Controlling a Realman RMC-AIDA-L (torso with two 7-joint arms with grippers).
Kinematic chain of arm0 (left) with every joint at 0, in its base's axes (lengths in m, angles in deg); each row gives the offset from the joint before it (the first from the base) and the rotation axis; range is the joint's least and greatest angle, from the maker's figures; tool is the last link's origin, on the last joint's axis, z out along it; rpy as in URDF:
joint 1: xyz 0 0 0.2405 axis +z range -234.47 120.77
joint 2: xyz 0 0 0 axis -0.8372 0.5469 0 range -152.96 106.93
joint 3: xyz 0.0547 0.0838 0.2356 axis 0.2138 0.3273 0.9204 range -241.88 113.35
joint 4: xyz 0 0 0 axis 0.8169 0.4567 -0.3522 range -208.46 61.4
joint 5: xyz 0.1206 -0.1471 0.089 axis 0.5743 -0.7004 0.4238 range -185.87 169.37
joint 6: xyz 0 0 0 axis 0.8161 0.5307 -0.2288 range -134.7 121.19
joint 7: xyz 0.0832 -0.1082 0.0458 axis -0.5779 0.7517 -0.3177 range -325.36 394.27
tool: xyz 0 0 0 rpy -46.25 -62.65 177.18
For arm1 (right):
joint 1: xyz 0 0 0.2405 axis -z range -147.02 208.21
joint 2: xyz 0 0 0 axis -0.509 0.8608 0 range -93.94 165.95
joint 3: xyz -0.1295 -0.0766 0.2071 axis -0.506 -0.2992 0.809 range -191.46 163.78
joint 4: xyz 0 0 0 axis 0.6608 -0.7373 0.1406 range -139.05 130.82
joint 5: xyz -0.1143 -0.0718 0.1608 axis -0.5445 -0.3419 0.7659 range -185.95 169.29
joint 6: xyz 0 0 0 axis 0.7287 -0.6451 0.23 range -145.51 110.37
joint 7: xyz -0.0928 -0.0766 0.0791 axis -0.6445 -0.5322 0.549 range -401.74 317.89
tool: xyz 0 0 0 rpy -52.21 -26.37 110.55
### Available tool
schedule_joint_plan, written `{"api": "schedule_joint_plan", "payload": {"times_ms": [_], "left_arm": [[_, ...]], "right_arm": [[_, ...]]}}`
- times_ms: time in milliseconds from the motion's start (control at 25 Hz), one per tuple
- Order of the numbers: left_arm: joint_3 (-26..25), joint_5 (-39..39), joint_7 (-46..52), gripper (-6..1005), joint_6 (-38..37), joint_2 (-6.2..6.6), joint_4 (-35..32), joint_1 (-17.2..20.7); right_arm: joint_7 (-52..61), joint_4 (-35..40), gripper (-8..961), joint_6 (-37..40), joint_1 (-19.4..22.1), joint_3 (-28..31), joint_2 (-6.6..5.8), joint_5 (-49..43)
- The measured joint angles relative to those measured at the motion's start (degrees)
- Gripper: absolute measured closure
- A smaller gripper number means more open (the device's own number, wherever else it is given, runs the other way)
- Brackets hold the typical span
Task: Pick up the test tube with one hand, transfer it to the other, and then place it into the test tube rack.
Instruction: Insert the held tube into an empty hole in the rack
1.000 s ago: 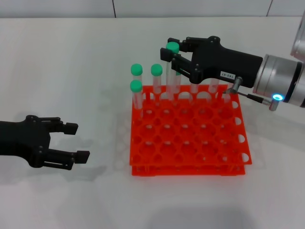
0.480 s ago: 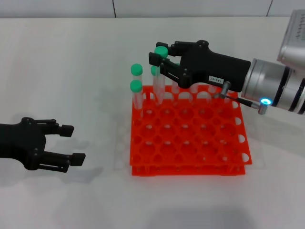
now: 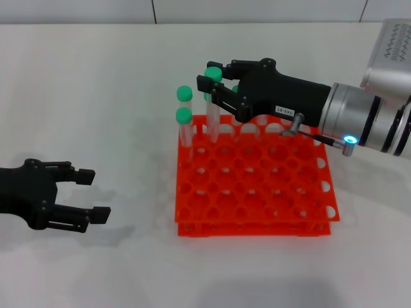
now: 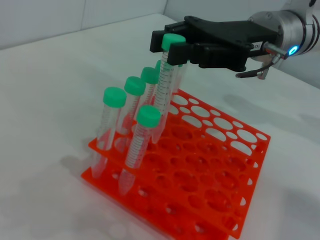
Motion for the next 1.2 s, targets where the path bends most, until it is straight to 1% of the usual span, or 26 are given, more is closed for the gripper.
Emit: {"api": "schedule_joint_plan", "payload": {"times_ms": [280, 760, 1200], "left_arm": [[0.0, 0.0, -0.1, 117, 0.0, 0.19, -0.2, 0.0], [-0.1, 0.0, -0.2, 117, 0.2, 0.51, -0.2, 0.0], [-0.1, 0.0, -0.2, 117, 0.3, 0.49, -0.1, 0.0]], "right_arm": [[-0.3, 0.0, 653, -1.5, -0.3, -1.3, 0.0, 0.8], [-0.3, -0.5, 649, -2.6, -1.0, -1.9, 0.0, 0.9], [-1.8, -0.7, 646, -2.6, -0.4, -3.1, 0.0, 1.3]]}}
